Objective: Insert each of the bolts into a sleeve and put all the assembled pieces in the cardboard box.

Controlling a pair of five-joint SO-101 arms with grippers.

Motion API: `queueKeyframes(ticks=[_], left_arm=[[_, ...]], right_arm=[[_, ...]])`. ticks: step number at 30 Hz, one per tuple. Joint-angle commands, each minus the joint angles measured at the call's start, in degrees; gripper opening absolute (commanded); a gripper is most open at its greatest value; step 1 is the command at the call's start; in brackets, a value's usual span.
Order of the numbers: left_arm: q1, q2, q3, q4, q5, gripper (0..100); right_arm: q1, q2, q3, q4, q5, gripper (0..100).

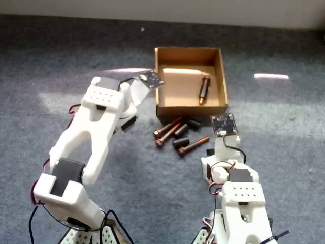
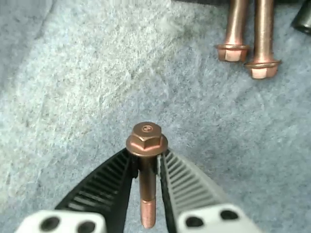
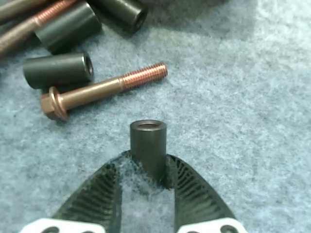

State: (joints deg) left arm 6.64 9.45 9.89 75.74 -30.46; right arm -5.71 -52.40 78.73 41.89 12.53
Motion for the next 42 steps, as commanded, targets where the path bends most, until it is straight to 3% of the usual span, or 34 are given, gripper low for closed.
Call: queueKeyframes(ticks=[1, 12, 22, 36, 42], left_arm=[[1.2, -7.3, -1.1, 2.6, 5.0, 1], [1.3, -15.3, 0.2, 2.0, 19.5, 1], [5.6, -31.7, 15.4, -10.5, 30.7, 0], [8.7, -50.6, 19.2, -14.9, 46.4, 0], [8.6, -56.8, 22.3, -21.6, 48.9, 0]], right_arm=[[0.8, -1.7, -0.3, -1.5, 0.8, 0.5], [0.9, -10.0, 2.2, -0.2, 0.8, 0.5], [0.7, -26.4, 9.2, 0.0, 1.1, 0.5], [0.4, -27.6, 9.2, 1.6, 0.5, 0.5], [-4.8, -27.6, 8.7, 1.6, -3.3, 0.5]])
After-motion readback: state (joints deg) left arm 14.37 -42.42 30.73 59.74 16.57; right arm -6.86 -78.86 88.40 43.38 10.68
